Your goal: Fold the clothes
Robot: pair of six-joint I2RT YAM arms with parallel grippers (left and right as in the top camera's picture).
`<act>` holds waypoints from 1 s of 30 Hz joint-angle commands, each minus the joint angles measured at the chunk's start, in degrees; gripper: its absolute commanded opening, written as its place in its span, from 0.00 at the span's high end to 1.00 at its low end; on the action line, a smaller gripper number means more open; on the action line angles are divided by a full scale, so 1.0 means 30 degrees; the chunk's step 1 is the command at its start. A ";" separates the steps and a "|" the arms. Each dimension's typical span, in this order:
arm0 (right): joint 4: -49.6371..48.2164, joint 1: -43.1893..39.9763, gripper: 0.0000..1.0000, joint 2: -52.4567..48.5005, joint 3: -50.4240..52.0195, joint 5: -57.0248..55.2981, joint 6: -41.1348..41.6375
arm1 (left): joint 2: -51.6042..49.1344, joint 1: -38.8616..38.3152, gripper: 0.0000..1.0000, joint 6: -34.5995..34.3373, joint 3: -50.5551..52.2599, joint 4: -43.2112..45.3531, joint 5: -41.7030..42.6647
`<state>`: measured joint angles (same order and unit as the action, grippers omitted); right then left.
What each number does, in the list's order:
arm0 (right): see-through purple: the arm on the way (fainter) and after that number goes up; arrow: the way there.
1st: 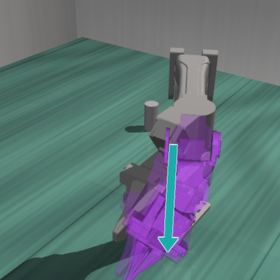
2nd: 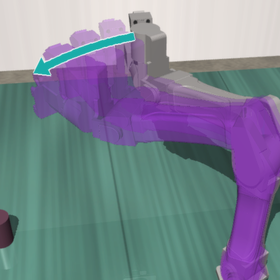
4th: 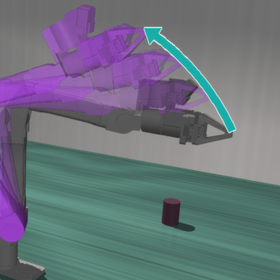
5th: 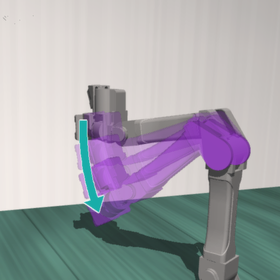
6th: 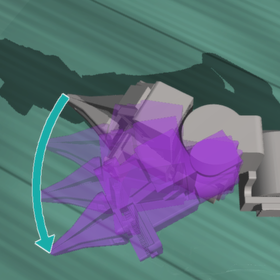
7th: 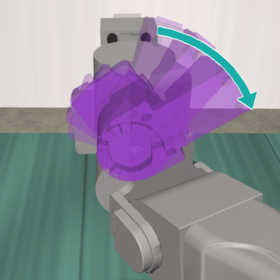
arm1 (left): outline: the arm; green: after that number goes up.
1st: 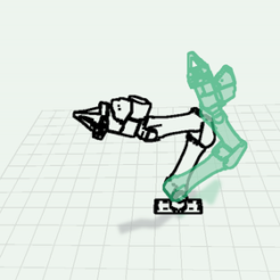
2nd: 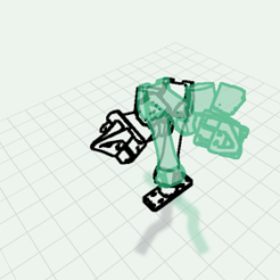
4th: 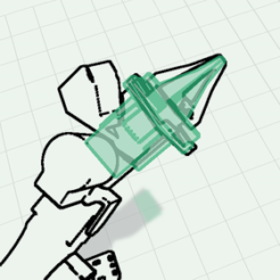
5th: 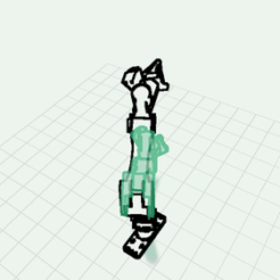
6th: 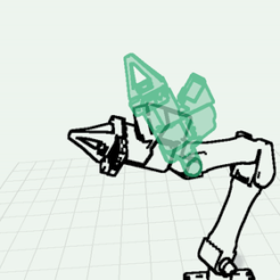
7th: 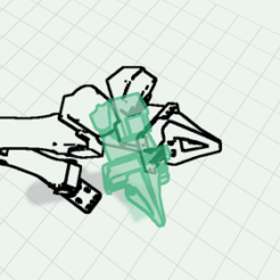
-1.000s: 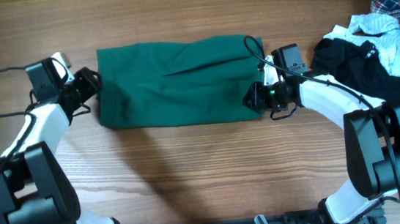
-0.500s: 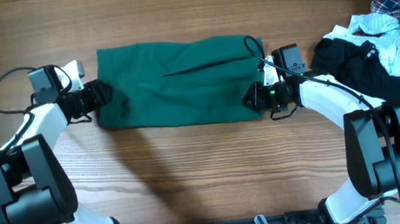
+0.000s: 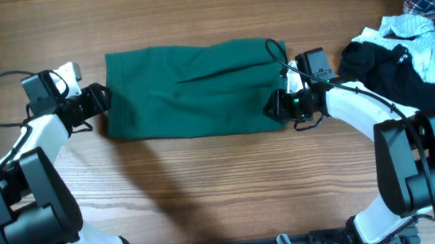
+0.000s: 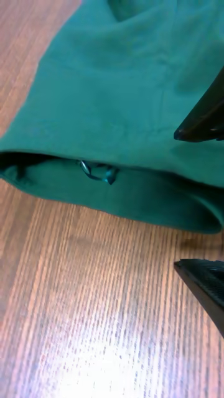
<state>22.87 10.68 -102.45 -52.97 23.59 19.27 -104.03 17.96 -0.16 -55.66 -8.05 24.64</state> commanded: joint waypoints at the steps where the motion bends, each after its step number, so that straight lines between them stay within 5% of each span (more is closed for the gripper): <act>1: 0.0379 0.0117 0.55 -0.0780 0.0452 -0.0277 -0.0146 | -0.0262 0.0058 0.41 0.1042 0.0051 0.0211 0.0947; 6: 0.0350 0.0117 0.56 -0.0780 0.0452 -0.0291 -0.0146 | -0.0270 0.0051 0.42 0.1217 0.0051 0.0415 0.0998; 12: 0.0160 0.0117 0.80 -0.0780 0.0452 -0.0299 -0.0073 | -0.1224 0.0051 0.43 0.1348 0.0051 0.0918 0.1005; 30: 0.0175 0.0117 0.83 -0.0780 0.0452 -0.0357 -0.0058 | -0.2747 0.0051 0.49 0.1333 0.0044 0.3417 0.4328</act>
<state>23.07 10.68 -103.07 -52.69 23.49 19.27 -111.61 17.98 2.96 -55.77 1.39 32.32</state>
